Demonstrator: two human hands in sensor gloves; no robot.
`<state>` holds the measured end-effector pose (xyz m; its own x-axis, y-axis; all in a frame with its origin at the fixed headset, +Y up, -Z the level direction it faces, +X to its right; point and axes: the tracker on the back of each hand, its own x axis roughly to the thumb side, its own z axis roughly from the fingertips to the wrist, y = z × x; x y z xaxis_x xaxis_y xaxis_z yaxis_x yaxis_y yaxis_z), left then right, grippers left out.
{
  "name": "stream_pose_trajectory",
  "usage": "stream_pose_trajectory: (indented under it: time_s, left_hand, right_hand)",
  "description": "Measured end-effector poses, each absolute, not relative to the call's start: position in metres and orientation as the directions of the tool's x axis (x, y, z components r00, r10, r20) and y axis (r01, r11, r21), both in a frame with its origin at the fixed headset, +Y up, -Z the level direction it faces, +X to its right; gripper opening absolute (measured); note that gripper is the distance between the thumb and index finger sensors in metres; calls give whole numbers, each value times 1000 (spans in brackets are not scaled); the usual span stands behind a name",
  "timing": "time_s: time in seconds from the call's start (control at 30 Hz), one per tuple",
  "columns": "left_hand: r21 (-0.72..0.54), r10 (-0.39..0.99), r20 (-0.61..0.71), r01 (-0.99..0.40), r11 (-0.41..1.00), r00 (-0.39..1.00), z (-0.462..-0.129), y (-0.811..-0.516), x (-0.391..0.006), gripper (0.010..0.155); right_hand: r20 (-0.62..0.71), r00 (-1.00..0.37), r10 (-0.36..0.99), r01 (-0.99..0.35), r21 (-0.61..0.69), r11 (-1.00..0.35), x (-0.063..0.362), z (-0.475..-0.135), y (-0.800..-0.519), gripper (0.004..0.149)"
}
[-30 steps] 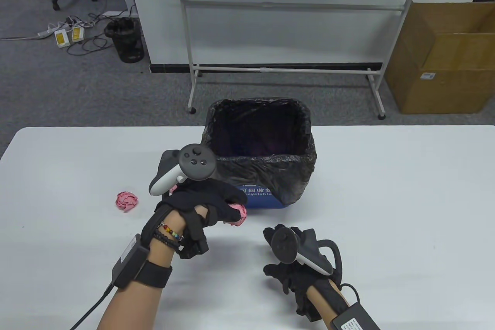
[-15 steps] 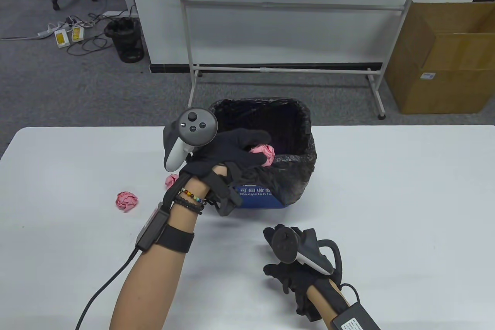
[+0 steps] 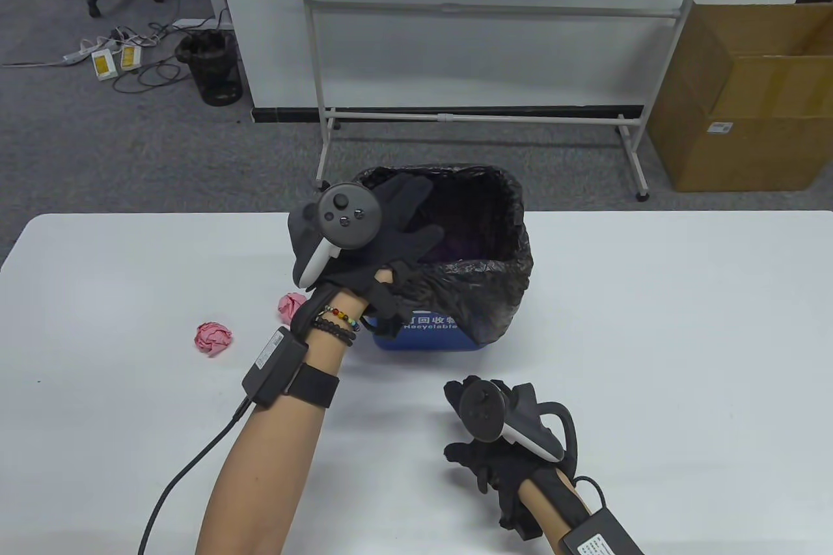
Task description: Toss crumpled papers into recycling bin
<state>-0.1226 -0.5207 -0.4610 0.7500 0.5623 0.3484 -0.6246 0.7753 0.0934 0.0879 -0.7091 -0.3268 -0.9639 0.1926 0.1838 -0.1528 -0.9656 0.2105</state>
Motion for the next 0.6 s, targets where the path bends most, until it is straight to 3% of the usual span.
stream_pose_trajectory:
  time_s: [0.6]
  left_hand:
    - [274,517,181,-548,790,836,-437,-517,-230,70]
  right_hand:
    - [216,-961,171,-129,197,-972,79,-323,-708,89]
